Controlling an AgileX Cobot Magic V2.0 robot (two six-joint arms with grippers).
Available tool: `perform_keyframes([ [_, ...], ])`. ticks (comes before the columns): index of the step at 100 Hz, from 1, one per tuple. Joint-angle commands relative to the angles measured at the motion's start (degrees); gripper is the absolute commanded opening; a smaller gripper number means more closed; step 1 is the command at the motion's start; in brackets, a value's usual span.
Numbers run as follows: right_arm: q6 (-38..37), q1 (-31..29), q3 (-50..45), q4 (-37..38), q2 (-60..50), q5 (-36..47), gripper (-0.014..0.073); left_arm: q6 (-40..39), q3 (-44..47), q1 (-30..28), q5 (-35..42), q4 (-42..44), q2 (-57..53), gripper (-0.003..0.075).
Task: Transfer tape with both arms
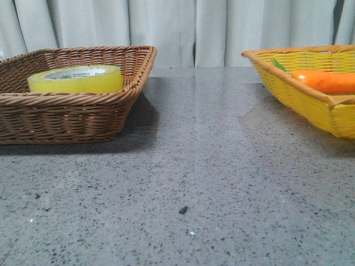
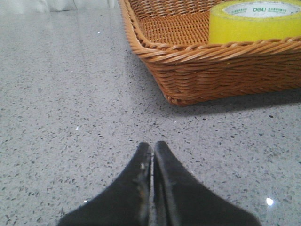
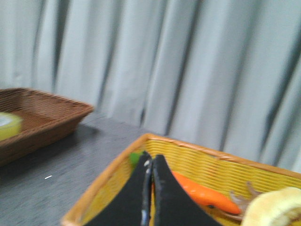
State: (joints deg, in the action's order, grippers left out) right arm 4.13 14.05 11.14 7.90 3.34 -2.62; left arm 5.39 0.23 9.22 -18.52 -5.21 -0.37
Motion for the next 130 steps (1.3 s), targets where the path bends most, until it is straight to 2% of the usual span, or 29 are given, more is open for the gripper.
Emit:
perform_keyframes([
  [1,0.41,-6.07,-3.15,-3.82,0.78,14.73,-0.0074,-0.10,0.53,0.02,3.62,-0.70,-1.64,-0.0021],
  [11,0.41,-11.09,-8.29,-7.90,0.78,21.30,-0.0074,-0.10,0.53,0.02,3.62,-0.70,-1.64,-0.0021],
  [24,0.26,-16.02,-12.98,-10.08,0.20,22.30,-0.0074,-0.10,0.53,0.02,3.62,-0.70,-1.64,-0.0021],
  [44,0.13,-20.04,-12.96,-10.17,-5.29,2.62,-0.0074,-0.10,0.53,0.02,3.62,-0.70,-1.64,-0.0021],
  [77,0.13,-21.01,-12.96,-10.27,-5.14,-15.05,-0.0074,-0.10,0.53,0.02,3.77,-0.70,-1.64,-0.0021],
  [130,0.13,-21.01,-12.96,-10.27,-5.14,-15.68,-0.0074,-0.10,0.53,0.02,3.77,-0.70,-1.64,-0.0021],
])
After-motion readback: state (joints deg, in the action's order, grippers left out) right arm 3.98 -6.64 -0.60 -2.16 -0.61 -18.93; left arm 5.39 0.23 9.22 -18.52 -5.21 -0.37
